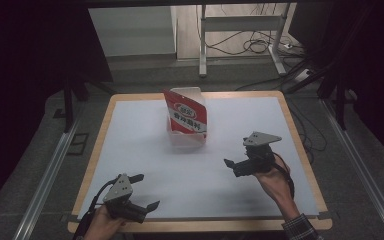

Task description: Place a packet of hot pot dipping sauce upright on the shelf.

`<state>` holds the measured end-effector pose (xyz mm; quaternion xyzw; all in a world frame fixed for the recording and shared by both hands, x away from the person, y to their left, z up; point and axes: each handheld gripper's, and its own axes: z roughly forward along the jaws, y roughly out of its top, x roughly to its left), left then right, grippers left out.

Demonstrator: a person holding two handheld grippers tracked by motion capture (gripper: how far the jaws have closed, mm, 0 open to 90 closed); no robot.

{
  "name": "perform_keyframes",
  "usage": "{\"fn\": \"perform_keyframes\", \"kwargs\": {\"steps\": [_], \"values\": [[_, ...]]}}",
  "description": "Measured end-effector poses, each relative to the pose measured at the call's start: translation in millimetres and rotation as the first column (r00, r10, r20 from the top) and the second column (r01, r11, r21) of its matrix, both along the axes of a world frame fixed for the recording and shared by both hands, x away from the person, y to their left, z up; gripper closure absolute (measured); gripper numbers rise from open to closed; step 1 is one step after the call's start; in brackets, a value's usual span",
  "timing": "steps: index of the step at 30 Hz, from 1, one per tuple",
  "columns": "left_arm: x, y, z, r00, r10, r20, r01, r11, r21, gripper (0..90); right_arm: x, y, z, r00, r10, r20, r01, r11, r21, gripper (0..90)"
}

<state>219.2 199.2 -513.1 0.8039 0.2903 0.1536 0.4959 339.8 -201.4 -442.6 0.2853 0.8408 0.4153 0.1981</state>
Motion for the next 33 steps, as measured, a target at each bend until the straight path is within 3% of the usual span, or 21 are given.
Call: {"fn": "perform_keyframes", "kwargs": {"steps": [16, 33], "values": [[0.1, -0.3, -0.1, 1.0000, 0.000, -0.001, 0.000, 1.0000, 0.002, 0.0, -21.2, -24.4, 3.8, 0.9991, -0.039, 0.019, 0.038, 0.999, 0.021, 0.0], [0.2, -0.5, -0.2, 1.0000, 0.000, -0.002, 0.000, 1.0000, 0.002, 0.0, -37.5, -44.8, -2.7, 0.9951, -0.088, 0.045, 0.087, 0.996, 0.016, 0.0]]}}
